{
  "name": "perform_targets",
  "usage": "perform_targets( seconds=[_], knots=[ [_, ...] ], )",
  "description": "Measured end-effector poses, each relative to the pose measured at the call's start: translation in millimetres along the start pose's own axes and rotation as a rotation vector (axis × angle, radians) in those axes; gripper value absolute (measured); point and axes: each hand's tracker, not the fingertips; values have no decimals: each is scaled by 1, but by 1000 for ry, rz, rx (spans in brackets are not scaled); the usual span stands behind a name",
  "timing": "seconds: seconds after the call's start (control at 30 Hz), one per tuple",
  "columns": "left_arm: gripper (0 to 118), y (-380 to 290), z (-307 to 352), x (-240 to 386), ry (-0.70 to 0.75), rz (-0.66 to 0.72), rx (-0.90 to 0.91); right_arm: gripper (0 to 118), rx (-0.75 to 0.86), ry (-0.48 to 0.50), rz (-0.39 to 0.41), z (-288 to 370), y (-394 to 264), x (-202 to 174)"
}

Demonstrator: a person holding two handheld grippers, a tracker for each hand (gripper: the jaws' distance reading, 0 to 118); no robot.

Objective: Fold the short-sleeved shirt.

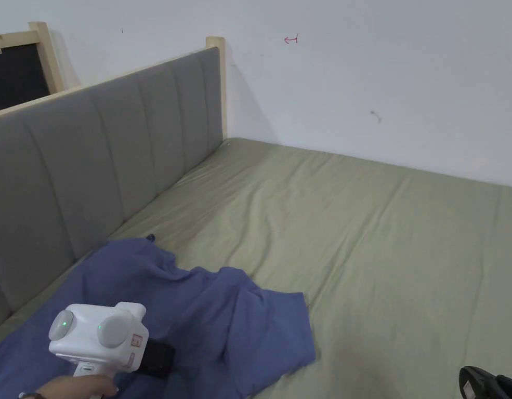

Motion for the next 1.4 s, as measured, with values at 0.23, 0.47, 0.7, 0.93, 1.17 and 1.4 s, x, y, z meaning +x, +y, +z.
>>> perform_targets(
  seconds=[0.23,0.47,0.7,0.93,1.17,1.4],
  knots=[
    [56,-22,29,1,-13,-21,161,0,-10,13,6,7,-1,1],
    [1,-22,76,-9,-44,23,236,0,11,13,-56,22,2,11],
    [1,-16,177,3,-54,-61,432,0,120,11,-50,57,13,24],
    [1,7,306,47,-198,-100,709,0,207,-16,-114,90,18,43],
    [1,15,405,153,-521,-173,866,0,285,-73,-179,135,11,63],
    [1,31,405,273,-677,-316,771,0,347,-180,-193,175,-1,94]
  ],
)
